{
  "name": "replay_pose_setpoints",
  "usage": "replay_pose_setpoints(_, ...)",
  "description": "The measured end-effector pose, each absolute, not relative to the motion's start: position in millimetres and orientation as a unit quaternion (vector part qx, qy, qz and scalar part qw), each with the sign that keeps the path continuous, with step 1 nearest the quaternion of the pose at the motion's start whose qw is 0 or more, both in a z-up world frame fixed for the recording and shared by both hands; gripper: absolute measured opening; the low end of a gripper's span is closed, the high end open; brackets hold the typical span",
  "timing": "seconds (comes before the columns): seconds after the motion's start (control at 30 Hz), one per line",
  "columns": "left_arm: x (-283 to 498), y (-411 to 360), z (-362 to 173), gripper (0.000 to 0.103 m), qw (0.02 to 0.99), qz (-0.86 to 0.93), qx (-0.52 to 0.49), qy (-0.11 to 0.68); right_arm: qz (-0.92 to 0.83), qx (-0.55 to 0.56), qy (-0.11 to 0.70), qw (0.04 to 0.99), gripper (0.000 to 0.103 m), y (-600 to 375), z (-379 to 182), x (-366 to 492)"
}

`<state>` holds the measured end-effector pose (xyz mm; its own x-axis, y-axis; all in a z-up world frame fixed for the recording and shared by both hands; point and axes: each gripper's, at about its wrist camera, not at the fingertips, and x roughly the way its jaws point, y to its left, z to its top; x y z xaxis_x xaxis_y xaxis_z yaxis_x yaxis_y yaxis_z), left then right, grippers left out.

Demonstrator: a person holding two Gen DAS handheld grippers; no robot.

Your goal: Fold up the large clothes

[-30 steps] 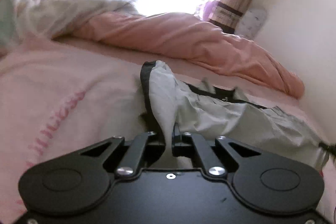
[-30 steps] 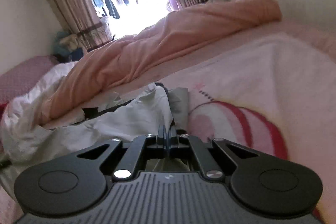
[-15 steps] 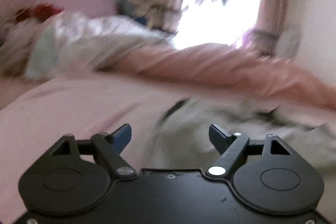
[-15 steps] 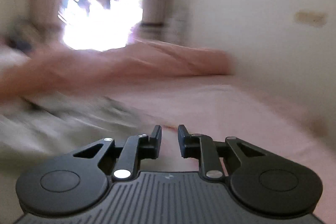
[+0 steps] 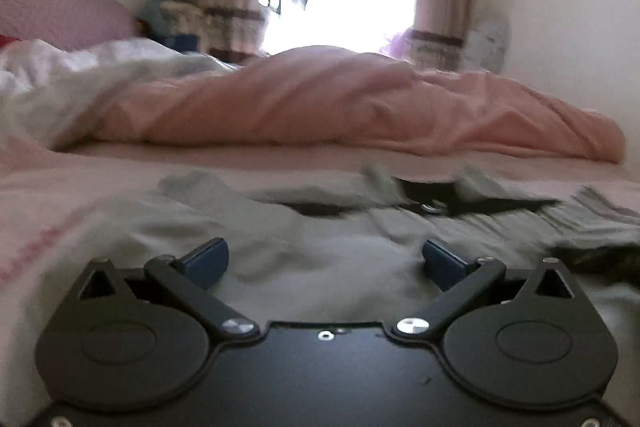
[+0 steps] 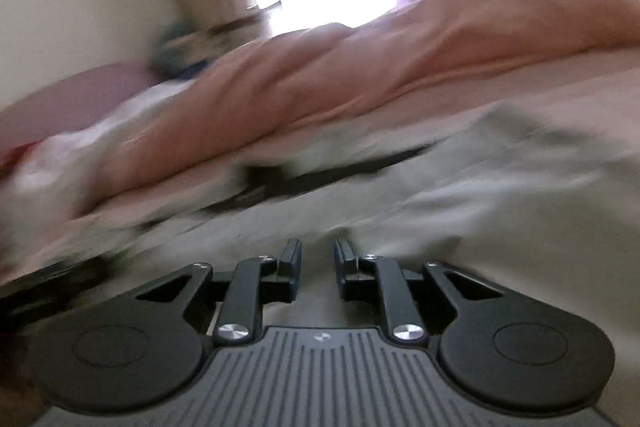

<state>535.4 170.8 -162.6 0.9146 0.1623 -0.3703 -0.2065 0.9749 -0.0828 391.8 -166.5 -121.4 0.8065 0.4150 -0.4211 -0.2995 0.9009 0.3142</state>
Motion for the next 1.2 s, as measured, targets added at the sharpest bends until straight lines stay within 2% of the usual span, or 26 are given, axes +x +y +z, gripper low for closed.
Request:
replay_pose_setpoints(0.1,541,191,-169,0.103,0.973,0.117,-0.039,0.194,0.154,0.165,0.254,0.940,0.011,-201,-126,403)
replay_pose_setpoints(0.2,544,203,-163,0.103,0.973,0.139,-0.053,0.178,0.130,0.207,0.246,0.938,0.012,-229,-126,401)
replay_pose_setpoints(0.23,533,205,-156,0.103,0.972,0.148,-0.059,0.170,0.126,0.205,0.238,0.941,0.015,-233,-120,394)
replay_pose_setpoints(0.33,517,186,-127,0.103,0.981,0.129,-0.040,0.141,0.157,0.178,0.221,0.946,0.015,-215,-101,394)
replay_pose_setpoints(0.43,516,153,-107,0.103,0.974,0.102,0.031,0.199,0.238,0.148,0.250,0.927,0.016,-186,-84,383)
replay_pose_setpoints(0.53,526,137,-119,0.103,0.962,0.029,0.080,0.260,0.303,0.096,0.283,0.905,0.017,-151,-89,375)
replay_pose_setpoints(0.63,540,147,-154,0.103,0.958,0.013,0.031,0.284,0.290,0.061,0.294,0.909,0.019,-130,-121,377)
replay_pose_setpoints(0.67,543,152,-169,0.103,0.961,0.015,0.017,0.275,0.290,0.069,0.277,0.914,0.010,-131,-132,372)
replay_pose_setpoints(0.73,544,163,-173,0.103,0.961,0.017,-0.007,0.276,0.285,0.083,0.281,0.913,0.002,-137,-131,382)
replay_pose_setpoints(0.8,535,168,-169,0.103,0.966,0.073,0.009,0.248,0.217,0.035,0.254,0.942,0.005,-141,-124,382)
replay_pose_setpoints(0.83,535,175,-171,0.103,0.964,0.104,0.022,0.244,0.178,0.026,0.254,0.951,0.003,-150,-127,386)
replay_pose_setpoints(0.9,535,195,-173,0.103,0.961,0.115,0.002,0.251,0.186,0.101,0.271,0.939,0.000,-190,-132,406)
replay_pose_setpoints(1.03,524,232,-172,0.103,0.957,0.150,0.003,0.247,0.093,0.119,0.259,0.954,0.000,-254,-133,413)
replay_pose_setpoints(1.2,515,279,-172,0.103,0.939,0.218,-0.089,0.251,0.012,0.123,0.246,0.961,0.000,-298,-137,414)
